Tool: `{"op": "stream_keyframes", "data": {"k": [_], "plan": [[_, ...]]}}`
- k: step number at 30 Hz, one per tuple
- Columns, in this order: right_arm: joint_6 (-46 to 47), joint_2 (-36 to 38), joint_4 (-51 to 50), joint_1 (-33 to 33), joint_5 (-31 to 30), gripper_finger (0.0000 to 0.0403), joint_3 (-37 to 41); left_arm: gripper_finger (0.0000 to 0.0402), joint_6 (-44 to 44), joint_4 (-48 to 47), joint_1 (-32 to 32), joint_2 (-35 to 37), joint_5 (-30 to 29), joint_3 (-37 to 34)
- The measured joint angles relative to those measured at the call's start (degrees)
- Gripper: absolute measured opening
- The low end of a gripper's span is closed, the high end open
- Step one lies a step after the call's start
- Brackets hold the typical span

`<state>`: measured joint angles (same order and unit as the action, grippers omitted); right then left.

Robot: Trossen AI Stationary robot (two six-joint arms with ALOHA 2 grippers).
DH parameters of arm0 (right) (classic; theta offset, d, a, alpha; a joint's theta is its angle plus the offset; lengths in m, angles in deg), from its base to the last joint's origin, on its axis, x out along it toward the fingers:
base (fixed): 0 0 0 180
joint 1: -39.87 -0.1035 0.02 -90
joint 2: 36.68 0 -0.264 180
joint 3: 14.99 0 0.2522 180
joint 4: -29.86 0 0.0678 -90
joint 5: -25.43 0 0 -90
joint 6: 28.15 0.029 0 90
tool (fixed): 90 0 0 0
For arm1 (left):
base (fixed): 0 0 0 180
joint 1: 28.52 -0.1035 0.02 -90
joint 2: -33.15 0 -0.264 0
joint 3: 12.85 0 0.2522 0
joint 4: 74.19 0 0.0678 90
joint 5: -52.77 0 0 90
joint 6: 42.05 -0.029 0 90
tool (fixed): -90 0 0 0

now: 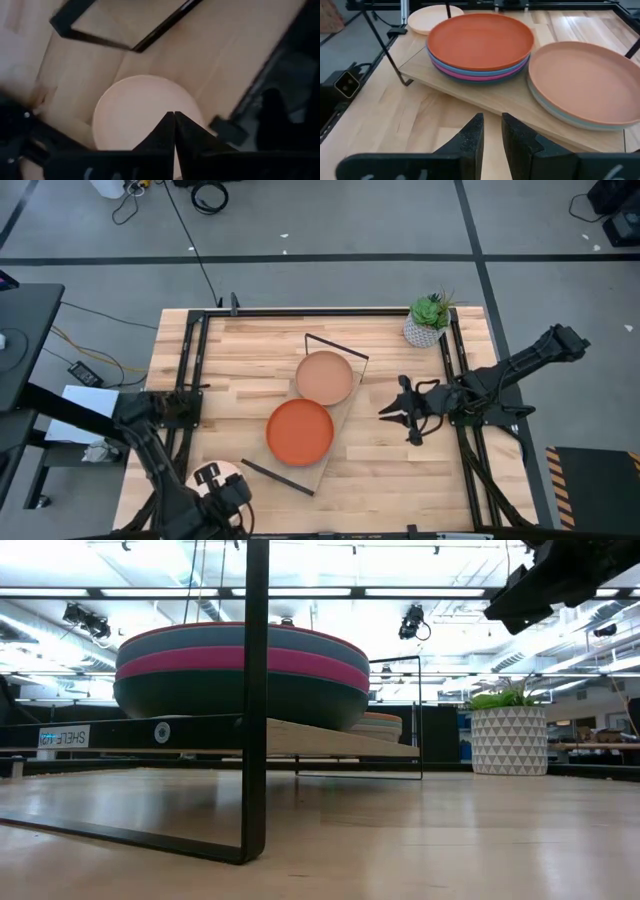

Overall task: Place and stack plates onto a shelf
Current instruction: Stack the light pink plate on top of the brown plate

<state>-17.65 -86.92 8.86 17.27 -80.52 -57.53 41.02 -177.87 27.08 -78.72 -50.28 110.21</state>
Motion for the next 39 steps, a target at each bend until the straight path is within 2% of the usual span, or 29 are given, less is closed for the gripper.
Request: {"op": "stream_keyframes", "data": {"k": [5, 13, 16, 23, 29, 33, 39], "plan": [[0.39, 0.00, 0.35, -0.39, -0.02, 0.0074, 0.00, 0.0005, -1.70, 4.54, -0.29, 0.55, 3.38, -8.05], [1.55, 0.00, 0.38, -0.39, 0.11, 0.0074, 0.00, 0.0018, 2.77, 24.87, -0.32, 2.38, 4.35, -20.99], [1.55, 0.00, 0.39, -0.39, 0.42, 0.0074, 0.00, 0.0043, 7.31, 28.29, -1.08, 2.36, 4.88, -24.79], [1.57, 0.00, 0.37, -0.39, 0.46, 0.0074, 0.02, 0.0137, 13.45, 32.77, -3.90, 2.38, 6.20, -28.52], [1.59, -0.13, 0.22, -0.39, 0.57, 0.0074, 0.02, 0.0185, 15.69, 37.25, -6.06, 2.00, 11.17, -31.58], [1.59, -0.42, -0.10, -0.67, 0.59, 0.0074, 0.03, 0.0185, 16.78, 39.62, -6.16, 1.55, 14.17, -32.92], [1.61, -0.55, 0.02, -1.51, 0.61, 0.0074, 0.04, 0.0157, 15.44, 40.50, -5.45, -0.98, 18.15, -33.14]]}}
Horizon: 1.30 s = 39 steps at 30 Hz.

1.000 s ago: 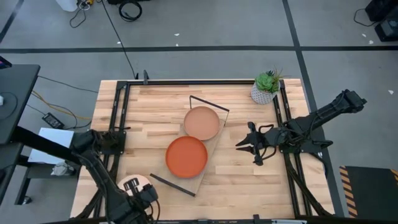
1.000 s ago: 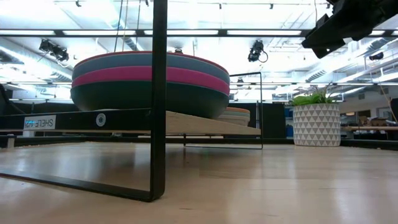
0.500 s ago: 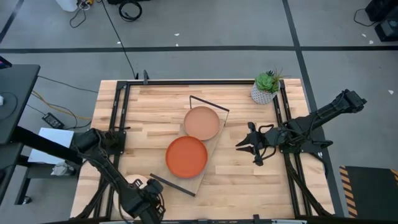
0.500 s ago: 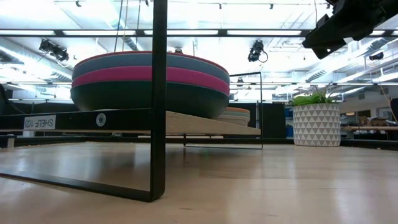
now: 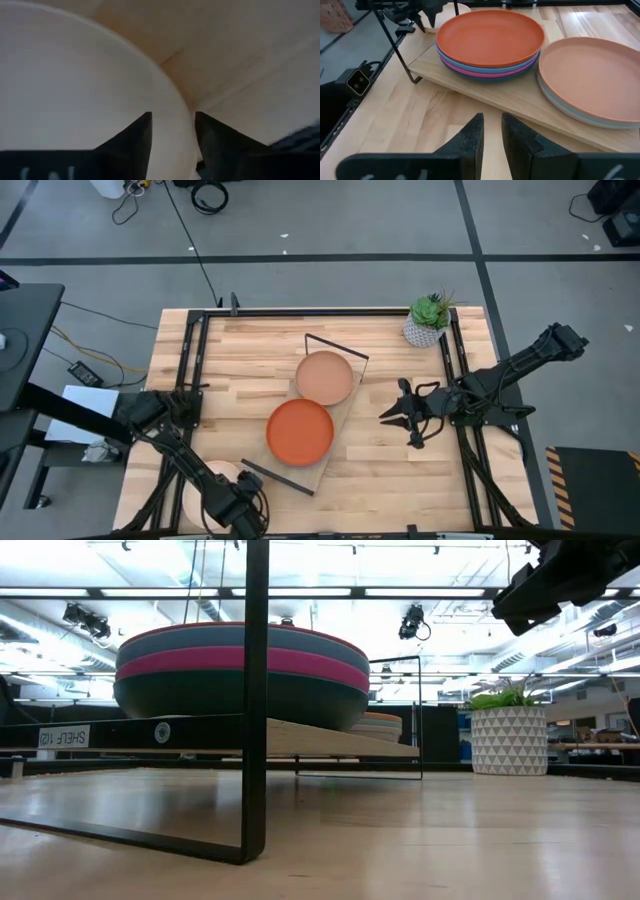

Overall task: Place and stack plates onto a shelf
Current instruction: Stack the light pink plate on top of the brown plate

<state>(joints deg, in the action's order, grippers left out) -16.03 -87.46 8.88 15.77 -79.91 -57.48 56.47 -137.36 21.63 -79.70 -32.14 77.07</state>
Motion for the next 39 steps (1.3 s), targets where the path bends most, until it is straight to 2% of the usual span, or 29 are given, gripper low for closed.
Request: {"op": "stream_keyframes", "data": {"k": [5, 11, 18, 27, 32, 39], "plan": [[0.00, -0.43, 0.14, -0.37, 0.00, 0.0074, 0.02, 0.0109, -0.40, 0.30, -0.04, -0.90, 1.61, -0.05], [0.00, -0.74, 0.07, -0.37, 0.00, 0.0074, 0.02, 0.0016, -0.41, 0.70, -0.09, -0.76, 3.59, 0.02], [-0.02, -0.74, 0.33, -0.37, 0.00, 0.0074, 0.02, 0.0016, -3.12, 3.46, -0.26, 1.82, 6.23, 3.24], [-0.02, -0.74, 0.38, -0.37, 0.00, 0.0074, 0.02, 0.0018, -12.30, 5.88, -0.42, 6.99, 7.64, 14.56], [-0.12, -0.74, 0.38, -0.37, 0.00, 0.0074, 0.02, 0.0018, -21.34, 6.64, 0.36, 7.54, 1.60, 23.35], [-0.24, -0.74, 0.63, -0.30, 0.00, 0.0074, 0.02, 0.0016, -46.07, 12.42, 0.76, 7.65, -9.93, 33.36]]}}
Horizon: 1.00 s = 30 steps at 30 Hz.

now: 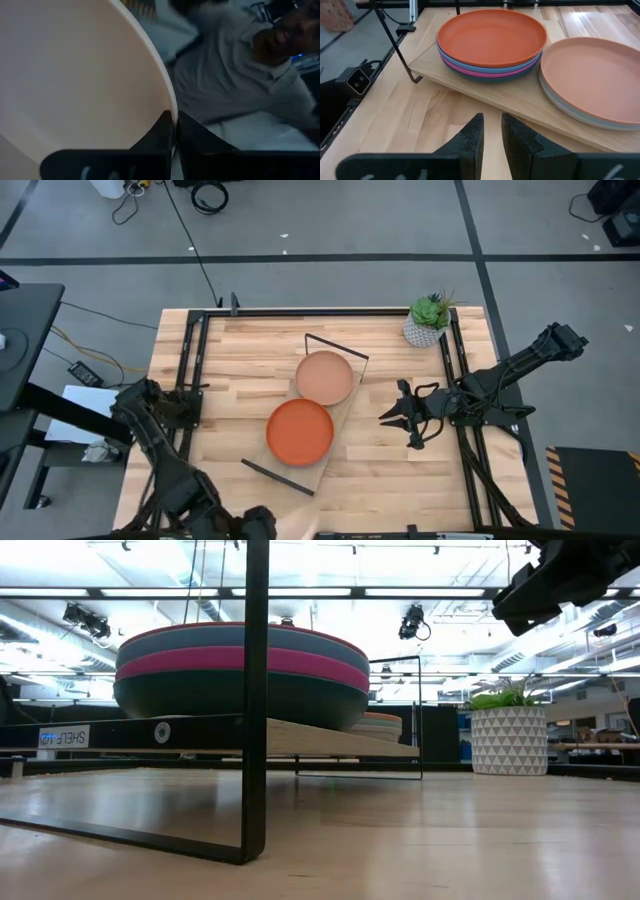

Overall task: Place and stack plates onto a shelf
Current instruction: Stack the light pink plate on top of the brown plate

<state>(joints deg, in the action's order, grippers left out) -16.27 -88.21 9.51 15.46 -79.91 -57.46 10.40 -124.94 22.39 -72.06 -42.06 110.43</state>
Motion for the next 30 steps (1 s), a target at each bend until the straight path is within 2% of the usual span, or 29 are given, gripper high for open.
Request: {"op": "stream_keyframes", "data": {"k": [4, 7, 10, 12, 15, 17, 21, 24, 30], "plan": [[0.21, 0.00, 0.67, 0.00, 0.00, 0.0074, 0.00, 0.0018, -16.86, -0.36, -1.29, 0.09, -10.22, 3.59], [0.57, 0.00, 1.19, 0.04, 0.00, 0.0074, -0.02, 0.0019, -25.89, -5.49, -3.38, 0.09, -21.66, 5.08], [0.79, 0.00, 1.54, 0.04, 0.00, 0.0074, -0.02, 0.0020, -27.33, -14.84, -7.48, 0.11, -29.94, 5.22], [1.66, 0.00, 1.67, 0.04, -0.01, 0.0074, -0.02, 0.0021, -24.13, -22.66, -11.35, -0.09, -30.99, 4.94], [2.08, 0.00, 1.65, 0.04, -0.39, 0.0074, -0.02, 0.0021, -20.29, -29.92, -18.20, -0.11, -29.44, 2.24], [2.09, 0.00, 1.63, 0.04, -1.09, 0.0074, -0.02, 0.0021, -22.14, -30.39, -22.95, -0.22, -24.48, -0.56], [2.07, 0.00, 1.68, 0.04, -1.42, 0.0074, -0.02, 0.0022, -33.49, -28.95, -31.85, -0.31, -11.25, -6.69], [2.05, 0.00, 1.96, 0.04, -1.46, 0.0074, -0.02, 0.0021, -41.86, -28.72, -37.85, -0.33, -5.16, -9.69], [2.10, 0.00, 2.11, 0.04, -1.49, 0.0074, -0.04, 0.0020, -58.38, -27.06, -45.45, -0.33, -3.40, -10.56]]}}
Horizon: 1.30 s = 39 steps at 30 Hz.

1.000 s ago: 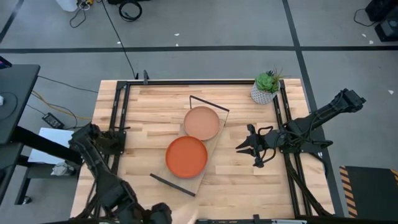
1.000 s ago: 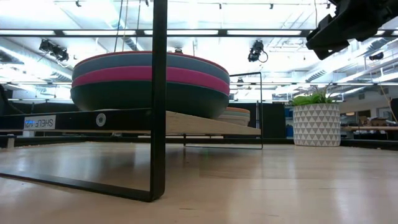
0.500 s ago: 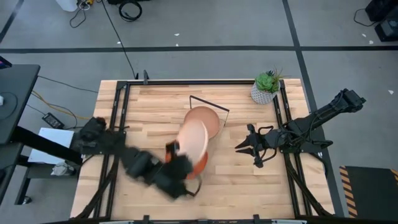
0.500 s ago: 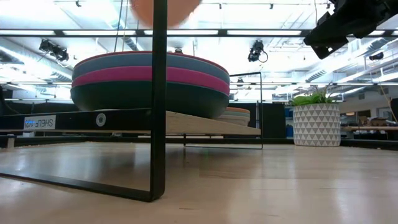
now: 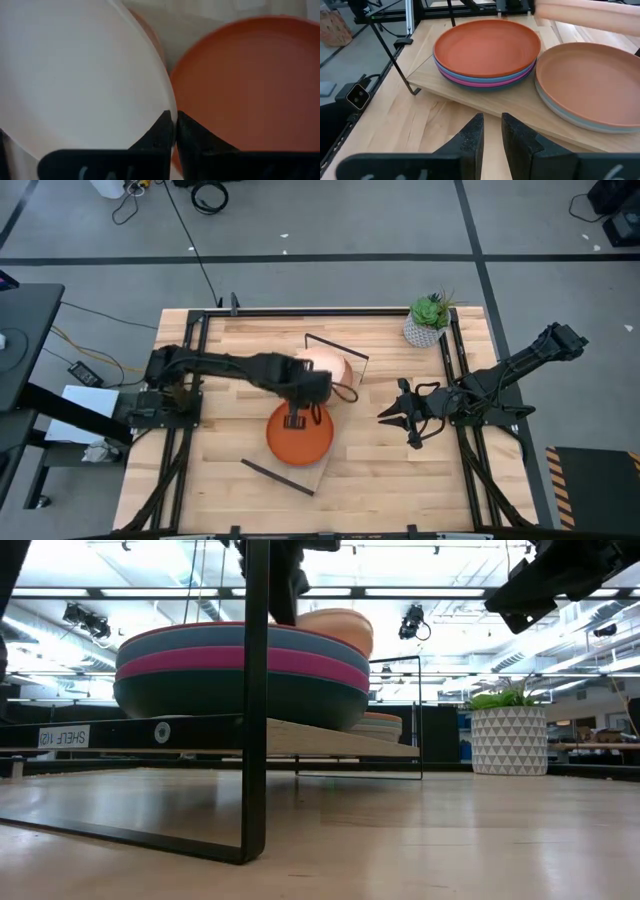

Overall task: Place and stack plates onto a shelf
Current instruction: Stack the light pink plate on top of the brown plate

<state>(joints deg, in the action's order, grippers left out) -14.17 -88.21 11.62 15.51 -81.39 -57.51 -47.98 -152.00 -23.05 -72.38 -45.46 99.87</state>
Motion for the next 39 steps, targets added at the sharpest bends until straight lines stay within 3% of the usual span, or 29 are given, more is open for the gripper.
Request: {"op": "stream_keyframes", "data": {"k": [7, 15, 23, 27, 39], "plan": [[1.06, 0.00, 1.22, 0.00, -0.04, 0.0074, 0.00, 0.0020, -14.81, 3.29, -4.03, -0.87, 3.16, -0.06], [4.08, 0.00, 0.70, -0.02, 1.35, 0.0074, -0.02, 0.0022, -21.63, 4.24, -4.50, -2.74, 2.92, -0.05], [4.04, 0.00, 1.63, -0.04, 1.48, 0.0074, -0.07, 0.0022, -21.88, 1.70, -3.97, -5.23, 3.19, -0.02], [4.02, -0.16, 2.40, -0.05, 1.51, 0.0074, -0.05, 0.0025, -21.42, 0.53, -3.73, -5.57, 0.40, -0.02], [3.94, -0.39, 2.29, -0.06, 1.92, 0.0074, -0.04, 0.0113, -17.22, -0.50, -1.64, -5.49, 0.51, 1.99]]}}
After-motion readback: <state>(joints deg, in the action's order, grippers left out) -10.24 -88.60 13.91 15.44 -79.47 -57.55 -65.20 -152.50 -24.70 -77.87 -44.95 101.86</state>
